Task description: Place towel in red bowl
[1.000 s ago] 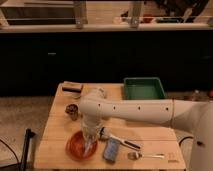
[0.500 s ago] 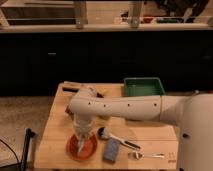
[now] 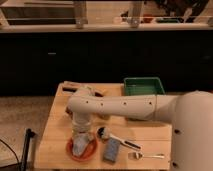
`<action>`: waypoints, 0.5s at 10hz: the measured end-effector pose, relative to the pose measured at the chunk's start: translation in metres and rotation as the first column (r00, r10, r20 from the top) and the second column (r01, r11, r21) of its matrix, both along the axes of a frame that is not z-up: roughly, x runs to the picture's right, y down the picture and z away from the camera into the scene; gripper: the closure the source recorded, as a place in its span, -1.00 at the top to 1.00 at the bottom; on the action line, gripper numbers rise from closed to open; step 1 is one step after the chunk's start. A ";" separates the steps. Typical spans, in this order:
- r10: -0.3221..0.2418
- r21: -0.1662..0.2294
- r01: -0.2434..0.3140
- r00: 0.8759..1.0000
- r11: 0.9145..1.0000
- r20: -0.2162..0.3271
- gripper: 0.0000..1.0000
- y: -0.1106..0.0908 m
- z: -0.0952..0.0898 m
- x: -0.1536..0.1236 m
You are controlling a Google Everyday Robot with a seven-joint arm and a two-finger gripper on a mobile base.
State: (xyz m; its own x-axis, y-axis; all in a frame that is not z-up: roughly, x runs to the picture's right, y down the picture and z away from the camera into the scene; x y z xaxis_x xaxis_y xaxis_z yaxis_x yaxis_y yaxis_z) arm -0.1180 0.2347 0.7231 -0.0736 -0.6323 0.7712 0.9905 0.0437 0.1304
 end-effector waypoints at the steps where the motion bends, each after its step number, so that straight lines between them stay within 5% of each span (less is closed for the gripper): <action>1: 0.001 -0.004 -0.001 1.000 1.000 0.000 0.60 0.001 0.002 0.002; 5: 0.017 0.023 -0.017 1.000 1.000 0.004 0.60 -0.006 0.007 0.010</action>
State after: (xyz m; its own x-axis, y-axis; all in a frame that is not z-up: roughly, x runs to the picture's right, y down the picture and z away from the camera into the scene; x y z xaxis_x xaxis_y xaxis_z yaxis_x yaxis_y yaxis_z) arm -0.1079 0.2291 0.7301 -0.0653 -0.6514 0.7559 0.9892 0.0576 0.1350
